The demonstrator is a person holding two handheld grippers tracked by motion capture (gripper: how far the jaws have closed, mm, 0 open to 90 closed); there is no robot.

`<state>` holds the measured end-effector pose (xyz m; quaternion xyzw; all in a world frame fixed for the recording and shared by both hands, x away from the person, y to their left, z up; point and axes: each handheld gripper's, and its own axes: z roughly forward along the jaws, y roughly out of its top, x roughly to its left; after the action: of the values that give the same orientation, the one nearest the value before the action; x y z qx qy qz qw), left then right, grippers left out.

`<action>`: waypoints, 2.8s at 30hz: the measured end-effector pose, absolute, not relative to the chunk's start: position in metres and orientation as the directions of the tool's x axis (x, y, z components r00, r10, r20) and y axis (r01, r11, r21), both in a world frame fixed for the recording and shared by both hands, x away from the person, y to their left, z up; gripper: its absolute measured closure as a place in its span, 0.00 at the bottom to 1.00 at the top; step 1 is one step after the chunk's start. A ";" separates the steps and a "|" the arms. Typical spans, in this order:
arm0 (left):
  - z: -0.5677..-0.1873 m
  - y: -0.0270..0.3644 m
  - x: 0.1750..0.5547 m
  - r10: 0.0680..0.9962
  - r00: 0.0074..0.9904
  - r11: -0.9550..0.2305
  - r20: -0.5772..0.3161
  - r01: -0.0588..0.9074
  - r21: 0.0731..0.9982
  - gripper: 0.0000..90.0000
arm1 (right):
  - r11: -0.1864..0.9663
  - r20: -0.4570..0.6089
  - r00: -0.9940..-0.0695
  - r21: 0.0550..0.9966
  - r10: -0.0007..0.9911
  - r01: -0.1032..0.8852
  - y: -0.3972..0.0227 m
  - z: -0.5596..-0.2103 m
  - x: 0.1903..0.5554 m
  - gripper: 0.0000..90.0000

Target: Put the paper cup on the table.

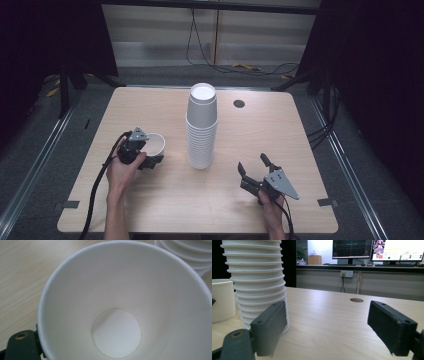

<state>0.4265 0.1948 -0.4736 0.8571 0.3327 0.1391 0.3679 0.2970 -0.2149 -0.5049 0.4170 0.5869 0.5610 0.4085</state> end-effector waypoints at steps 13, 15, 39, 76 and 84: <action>-0.495 0.206 0.415 0.684 0.727 -0.418 -0.063 0.461 0.783 0.17 | 0.023 -0.012 -0.323 0.999 0.946 0.029 -0.215 -0.505 0.297 0.17; -0.497 0.210 0.413 0.695 0.716 -0.398 -0.066 0.460 0.794 0.17 | 0.022 -0.011 -0.323 0.999 0.946 0.030 -0.215 -0.505 0.297 0.17; -0.490 0.222 0.349 0.783 0.621 -0.241 -0.035 0.354 0.903 0.18 | 0.023 -0.012 -0.325 0.999 0.946 0.032 -0.215 -0.505 0.297 0.17; -0.503 0.138 0.305 0.733 0.680 -0.101 -0.033 0.157 0.982 0.17 | 0.022 -0.010 -0.330 0.999 0.944 0.034 -0.215 -0.505 0.297 0.18; -0.509 0.131 0.303 0.732 0.681 -0.094 -0.029 0.143 0.985 0.17 | 0.022 -0.009 -0.332 0.999 0.943 0.036 -0.215 -0.505 0.297 0.18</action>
<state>0.3032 0.1315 -0.5086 0.6969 0.3140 0.2473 0.5955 0.2966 -0.2152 -0.5047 0.4143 0.5907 0.5633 0.4027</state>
